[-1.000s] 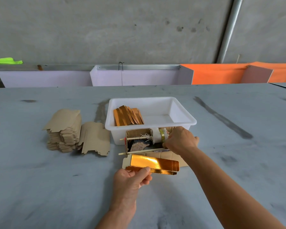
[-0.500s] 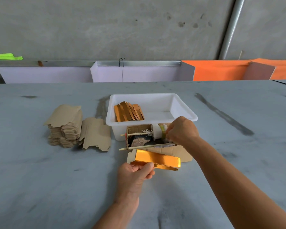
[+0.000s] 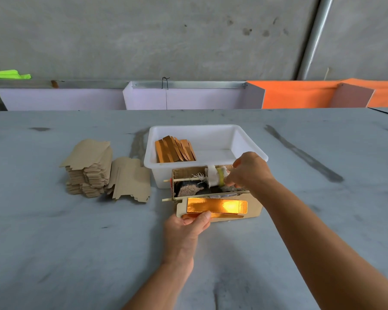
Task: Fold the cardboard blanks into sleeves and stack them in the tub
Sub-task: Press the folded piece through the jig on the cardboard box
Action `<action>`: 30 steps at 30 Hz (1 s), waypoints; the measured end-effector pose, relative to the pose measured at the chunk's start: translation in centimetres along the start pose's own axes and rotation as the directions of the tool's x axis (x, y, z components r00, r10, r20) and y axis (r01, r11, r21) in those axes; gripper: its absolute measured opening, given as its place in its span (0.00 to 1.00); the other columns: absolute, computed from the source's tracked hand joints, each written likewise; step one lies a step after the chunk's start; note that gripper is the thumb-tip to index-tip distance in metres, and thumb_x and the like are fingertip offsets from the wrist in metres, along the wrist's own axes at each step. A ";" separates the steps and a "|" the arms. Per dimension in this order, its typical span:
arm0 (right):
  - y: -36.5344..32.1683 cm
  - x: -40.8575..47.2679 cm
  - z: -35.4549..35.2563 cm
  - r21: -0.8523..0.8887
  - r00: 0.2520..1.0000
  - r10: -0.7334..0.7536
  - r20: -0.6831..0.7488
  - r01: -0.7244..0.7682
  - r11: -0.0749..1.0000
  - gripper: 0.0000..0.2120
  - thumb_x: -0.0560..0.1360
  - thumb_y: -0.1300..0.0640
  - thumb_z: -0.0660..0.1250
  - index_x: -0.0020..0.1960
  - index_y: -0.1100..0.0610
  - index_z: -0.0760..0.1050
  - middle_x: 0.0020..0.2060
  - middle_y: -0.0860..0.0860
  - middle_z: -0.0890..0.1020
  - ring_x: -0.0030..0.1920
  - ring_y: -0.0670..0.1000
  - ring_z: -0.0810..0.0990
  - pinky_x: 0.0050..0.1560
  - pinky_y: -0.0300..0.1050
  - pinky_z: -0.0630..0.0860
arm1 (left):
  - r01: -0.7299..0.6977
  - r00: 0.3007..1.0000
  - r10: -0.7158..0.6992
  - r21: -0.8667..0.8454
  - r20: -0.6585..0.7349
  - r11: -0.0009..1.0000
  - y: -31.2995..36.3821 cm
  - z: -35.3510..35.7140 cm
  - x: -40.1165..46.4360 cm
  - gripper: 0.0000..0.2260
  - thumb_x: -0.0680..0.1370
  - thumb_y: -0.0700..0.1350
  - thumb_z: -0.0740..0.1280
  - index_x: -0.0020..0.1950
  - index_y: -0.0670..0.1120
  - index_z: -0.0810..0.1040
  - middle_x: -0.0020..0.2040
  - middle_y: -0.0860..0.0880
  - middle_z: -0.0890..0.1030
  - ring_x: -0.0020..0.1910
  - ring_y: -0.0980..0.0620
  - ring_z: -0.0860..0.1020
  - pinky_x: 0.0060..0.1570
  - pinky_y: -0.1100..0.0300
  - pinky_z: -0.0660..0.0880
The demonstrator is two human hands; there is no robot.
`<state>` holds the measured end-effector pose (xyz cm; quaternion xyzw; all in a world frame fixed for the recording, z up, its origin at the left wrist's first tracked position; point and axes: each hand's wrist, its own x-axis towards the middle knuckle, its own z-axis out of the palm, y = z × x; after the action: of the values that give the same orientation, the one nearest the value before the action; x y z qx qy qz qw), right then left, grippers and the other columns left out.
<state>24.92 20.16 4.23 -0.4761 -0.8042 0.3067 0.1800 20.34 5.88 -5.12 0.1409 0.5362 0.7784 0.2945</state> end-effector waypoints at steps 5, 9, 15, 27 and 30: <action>0.2 -0.9 -0.3 0.095 1.000 0.007 -0.015 -0.006 0.995 0.08 0.67 0.68 0.72 0.44 0.63 0.76 0.42 0.61 0.81 0.45 0.60 0.82 0.48 0.56 0.81 | -0.002 1.000 0.002 -0.010 -0.001 1.000 -0.2 -0.1 0.1 0.10 0.70 0.30 0.71 0.49 0.40 0.80 0.40 0.45 0.85 0.40 0.50 0.84 0.38 0.62 0.80; 0.9 -2.1 -0.7 0.156 1.000 -0.011 -0.024 0.015 0.988 0.11 0.66 0.67 0.73 0.43 0.58 0.74 0.39 0.55 0.79 0.43 0.57 0.81 0.37 0.48 0.78 | -0.009 1.000 0.009 0.001 0.006 1.000 -0.3 -0.2 0.1 0.09 0.70 0.30 0.71 0.48 0.40 0.80 0.40 0.45 0.85 0.40 0.50 0.83 0.40 0.62 0.80; 2.7 -3.9 -0.5 0.303 0.999 0.005 -0.043 0.008 0.953 0.14 0.66 0.62 0.75 0.44 0.54 0.71 0.40 0.52 0.80 0.41 0.53 0.80 0.32 0.43 0.72 | 0.012 1.000 -0.012 -0.013 -0.012 1.000 -0.4 -0.1 0.3 0.10 0.70 0.30 0.72 0.47 0.41 0.80 0.39 0.45 0.85 0.41 0.49 0.84 0.37 0.64 0.79; 3.8 -5.9 0.1 0.418 0.997 0.054 -0.050 -0.028 0.908 0.15 0.67 0.60 0.76 0.49 0.54 0.72 0.36 0.52 0.80 0.34 0.49 0.78 0.25 0.36 0.67 | 0.028 0.999 -0.028 -0.001 -0.038 1.000 -0.3 0.0 0.4 0.10 0.69 0.30 0.72 0.45 0.42 0.80 0.37 0.47 0.85 0.38 0.51 0.84 0.35 0.64 0.79; 3.9 -6.0 0.1 0.426 0.997 0.060 -0.049 -0.033 0.904 0.14 0.68 0.59 0.76 0.47 0.54 0.72 0.35 0.52 0.79 0.32 0.48 0.77 0.19 0.31 0.65 | 0.029 0.999 -0.029 0.004 -0.042 1.000 -0.3 0.1 0.4 0.09 0.69 0.30 0.72 0.45 0.41 0.80 0.36 0.47 0.85 0.36 0.52 0.84 0.37 0.63 0.80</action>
<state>30.33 16.27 1.58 -0.4539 -0.7007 0.4639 0.2964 20.16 6.24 -5.43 0.1171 0.5461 0.7756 0.2942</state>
